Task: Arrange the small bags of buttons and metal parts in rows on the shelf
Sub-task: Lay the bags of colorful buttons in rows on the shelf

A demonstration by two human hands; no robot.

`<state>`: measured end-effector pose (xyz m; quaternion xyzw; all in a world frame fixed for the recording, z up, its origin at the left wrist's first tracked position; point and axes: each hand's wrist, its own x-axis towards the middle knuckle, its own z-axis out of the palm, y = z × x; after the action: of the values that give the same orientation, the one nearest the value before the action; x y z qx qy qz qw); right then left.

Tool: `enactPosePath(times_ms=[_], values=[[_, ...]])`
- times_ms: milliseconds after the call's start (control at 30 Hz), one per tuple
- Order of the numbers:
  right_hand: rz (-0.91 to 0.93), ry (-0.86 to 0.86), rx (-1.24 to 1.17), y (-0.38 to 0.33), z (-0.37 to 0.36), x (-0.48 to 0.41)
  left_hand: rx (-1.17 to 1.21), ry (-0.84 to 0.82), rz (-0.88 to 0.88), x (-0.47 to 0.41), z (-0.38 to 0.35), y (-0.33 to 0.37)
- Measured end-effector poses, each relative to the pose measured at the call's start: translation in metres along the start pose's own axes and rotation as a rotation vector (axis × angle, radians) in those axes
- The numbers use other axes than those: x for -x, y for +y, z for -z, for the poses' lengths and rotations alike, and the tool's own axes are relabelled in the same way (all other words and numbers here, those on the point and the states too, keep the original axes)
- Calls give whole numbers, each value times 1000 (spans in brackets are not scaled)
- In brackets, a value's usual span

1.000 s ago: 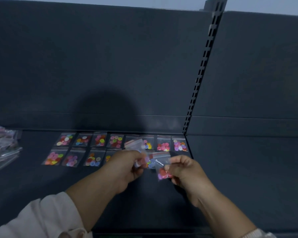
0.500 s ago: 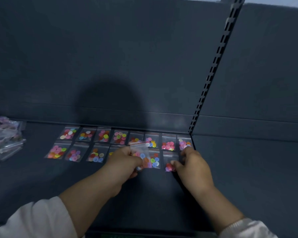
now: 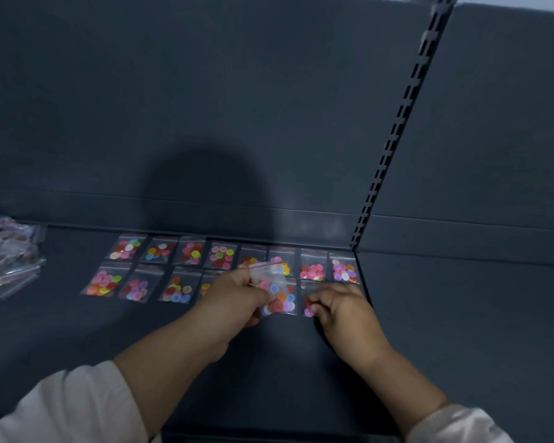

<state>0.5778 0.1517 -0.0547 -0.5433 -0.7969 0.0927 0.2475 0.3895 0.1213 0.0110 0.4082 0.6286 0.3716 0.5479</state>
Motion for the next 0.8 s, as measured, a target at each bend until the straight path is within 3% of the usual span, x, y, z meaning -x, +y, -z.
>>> enactPosePath(times_ms=[200,267,367,400,567,800], values=[[-54,51,-88,0,3,1,-14,-33,-20,-2,-6,3],[-167,99,-328,-7,12,-1,-24,-58,-39,-3,-10,6],[-413,-10,-959,-27,34,-6,-22,-115,-75,-5,-21,10],[-455,-40,-1053,-30,38,-6,-29,-133,-85,-6,-25,12],[-560,9,-1085,-22,52,-1,-114,-213,-111,-11,-47,14],[-746,80,-940,17,55,3,-498,-78,-300,-25,-53,-2]])
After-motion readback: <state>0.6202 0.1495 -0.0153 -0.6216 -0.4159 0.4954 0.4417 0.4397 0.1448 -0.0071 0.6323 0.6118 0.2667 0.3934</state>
